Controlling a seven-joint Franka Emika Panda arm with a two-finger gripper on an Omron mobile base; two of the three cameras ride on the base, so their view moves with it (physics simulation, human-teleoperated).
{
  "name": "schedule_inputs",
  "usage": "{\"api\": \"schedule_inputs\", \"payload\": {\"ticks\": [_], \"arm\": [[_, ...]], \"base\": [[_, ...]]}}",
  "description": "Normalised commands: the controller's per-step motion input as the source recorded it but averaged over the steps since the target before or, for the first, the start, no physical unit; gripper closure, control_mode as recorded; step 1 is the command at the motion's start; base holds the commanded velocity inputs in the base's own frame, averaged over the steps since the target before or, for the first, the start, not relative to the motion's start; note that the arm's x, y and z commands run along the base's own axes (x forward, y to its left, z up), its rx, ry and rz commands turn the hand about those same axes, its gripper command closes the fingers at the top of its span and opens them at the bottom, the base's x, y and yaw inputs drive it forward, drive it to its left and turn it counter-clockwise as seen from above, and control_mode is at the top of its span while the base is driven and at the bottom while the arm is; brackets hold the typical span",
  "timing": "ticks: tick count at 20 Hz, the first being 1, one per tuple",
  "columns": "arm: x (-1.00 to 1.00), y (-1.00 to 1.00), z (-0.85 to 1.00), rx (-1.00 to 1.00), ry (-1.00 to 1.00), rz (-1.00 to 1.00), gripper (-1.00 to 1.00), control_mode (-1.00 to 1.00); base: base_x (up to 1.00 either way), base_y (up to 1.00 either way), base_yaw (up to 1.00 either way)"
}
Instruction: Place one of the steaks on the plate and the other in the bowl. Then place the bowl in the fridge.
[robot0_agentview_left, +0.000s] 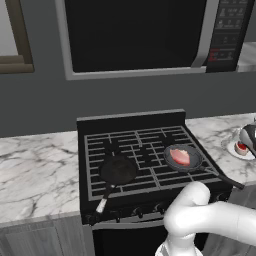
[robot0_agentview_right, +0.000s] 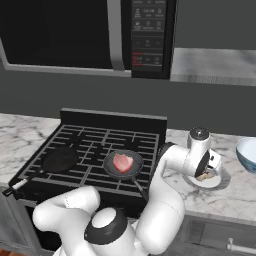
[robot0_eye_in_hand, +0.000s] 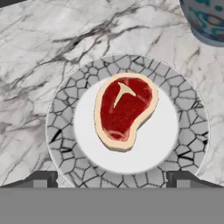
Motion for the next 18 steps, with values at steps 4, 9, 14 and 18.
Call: {"api": "schedule_inputs", "payload": {"ticks": [4,9,14,18], "arm": [[-0.66,0.87,0.6,-0.15,-0.35,0.05,-1.0,-1.0],[-0.25,0.76,0.86,-0.11,-0.16,0.04,-1.0,-1.0],[-0.19,0.45,0.96,-0.01,0.04,0.1,-1.0,-1.0],[-0.55,0.4,0.4,0.0,0.03,0.14,-1.0,-1.0]], "base": [[0.0,0.0,0.0],[0.0,0.0,0.0],[0.0,0.0,0.0],[0.0,0.0,0.0]]}}
